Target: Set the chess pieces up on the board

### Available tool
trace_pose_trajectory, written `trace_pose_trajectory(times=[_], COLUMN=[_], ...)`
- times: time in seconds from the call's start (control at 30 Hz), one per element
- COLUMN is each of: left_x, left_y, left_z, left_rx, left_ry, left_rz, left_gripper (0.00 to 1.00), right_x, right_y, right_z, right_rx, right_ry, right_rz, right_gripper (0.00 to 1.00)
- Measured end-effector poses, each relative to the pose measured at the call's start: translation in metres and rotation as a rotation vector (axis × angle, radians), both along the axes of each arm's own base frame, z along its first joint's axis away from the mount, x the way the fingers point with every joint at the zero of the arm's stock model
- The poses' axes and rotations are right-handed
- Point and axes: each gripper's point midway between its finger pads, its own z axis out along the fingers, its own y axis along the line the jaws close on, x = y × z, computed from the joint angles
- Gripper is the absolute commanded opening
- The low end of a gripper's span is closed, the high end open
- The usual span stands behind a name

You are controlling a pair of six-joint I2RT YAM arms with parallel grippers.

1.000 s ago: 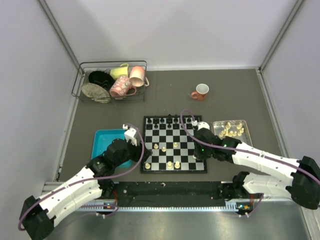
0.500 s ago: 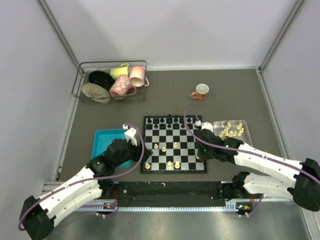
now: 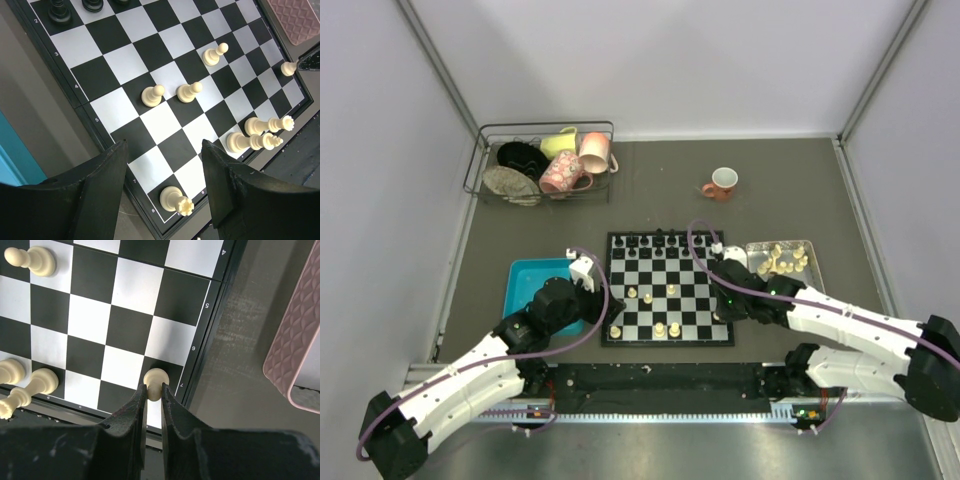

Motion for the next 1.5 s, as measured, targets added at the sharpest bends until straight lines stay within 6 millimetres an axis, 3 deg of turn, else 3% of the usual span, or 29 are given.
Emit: trace_pose_trajectory(times=[0.3, 0.4, 0.53, 0.73, 1.03, 1.23, 1.5], left_x=[0.000, 0.000, 0.000, 0.000, 0.000, 0.006, 0.021], left_y=[0.000, 0.000, 0.000, 0.000, 0.000, 0.006, -0.009], left_z=[0.000, 0.000, 0.000, 0.000, 0.000, -0.009, 0.000], left_rx=[0.000, 0.000, 0.000, -0.001, -0.001, 0.093, 0.155], left_ry=[0.000, 0.000, 0.000, 0.000, 0.001, 0.065, 0.101], left_rz=[-0.001, 0.000, 0.000, -0.001, -0.003, 0.043, 0.028], left_gripper=[0.66, 0.66, 0.66, 0.66, 0.64, 0.57, 0.56], right_x=[-0.002, -0.002, -0.002, -0.002, -0.002, 0.005, 0.008], right_y=[-0.002, -0.002, -0.002, -0.002, -0.002, -0.002, -0.002], right_z=[-0.007, -0.007, -0.007, -0.007, -0.008, 0.017, 0.033], right_rx=[-0.029, -0.030, -0.029, -0.026, -0.028, 0.048, 0.101], right_ry=[0.024, 0.024, 0.024, 0.026, 0.026, -0.063, -0.116], right_rz=[0.000, 0.000, -0.002, -0.008, -0.010, -0.025, -0.034], right_gripper=[0.04, 0.09, 0.32, 0.48, 0.55, 0.58, 0.58])
